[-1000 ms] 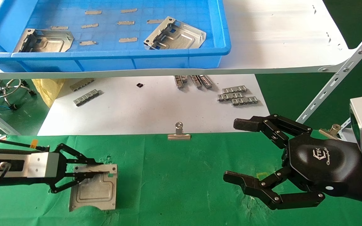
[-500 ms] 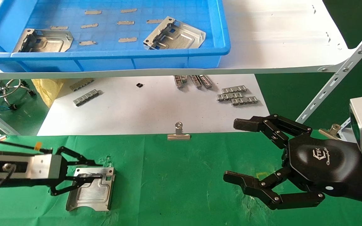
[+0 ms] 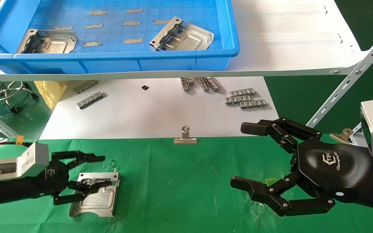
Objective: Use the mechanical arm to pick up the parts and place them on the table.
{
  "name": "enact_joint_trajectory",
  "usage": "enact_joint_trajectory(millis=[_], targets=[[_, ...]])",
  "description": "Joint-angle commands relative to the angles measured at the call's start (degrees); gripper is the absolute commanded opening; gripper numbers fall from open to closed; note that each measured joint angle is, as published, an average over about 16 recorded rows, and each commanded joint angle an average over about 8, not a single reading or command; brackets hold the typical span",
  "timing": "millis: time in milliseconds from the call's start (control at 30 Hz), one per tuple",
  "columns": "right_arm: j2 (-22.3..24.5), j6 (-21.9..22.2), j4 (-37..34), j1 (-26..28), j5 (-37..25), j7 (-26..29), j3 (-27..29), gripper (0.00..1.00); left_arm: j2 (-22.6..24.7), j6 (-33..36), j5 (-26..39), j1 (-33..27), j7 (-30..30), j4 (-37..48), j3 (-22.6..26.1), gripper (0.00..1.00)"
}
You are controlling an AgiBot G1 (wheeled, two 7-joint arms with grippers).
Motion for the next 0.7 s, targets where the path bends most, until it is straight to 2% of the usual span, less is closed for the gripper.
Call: enact_joint_trajectory(millis=[33, 300, 700], targets=[[0.0, 0.0, 0.0, 0.0, 0.0, 0.0, 0.0, 1.0, -0.4, 0.0, -1.3, 1.2, -1.0, 0.2, -0.3, 1.0], [0.0, 0.0, 0.0, 0.0, 0.0, 0.0, 0.0, 1.0, -0.3, -0.2, -0.3, 0.6, -1.0, -1.6, -0.8, 1.0], [0.0, 0.0, 0.0, 0.0, 0.0, 0.0, 0.0, 1.0, -2.1, -1.3, -1.9, 5.1, -8.8, -12.6, -7.0, 1.0]])
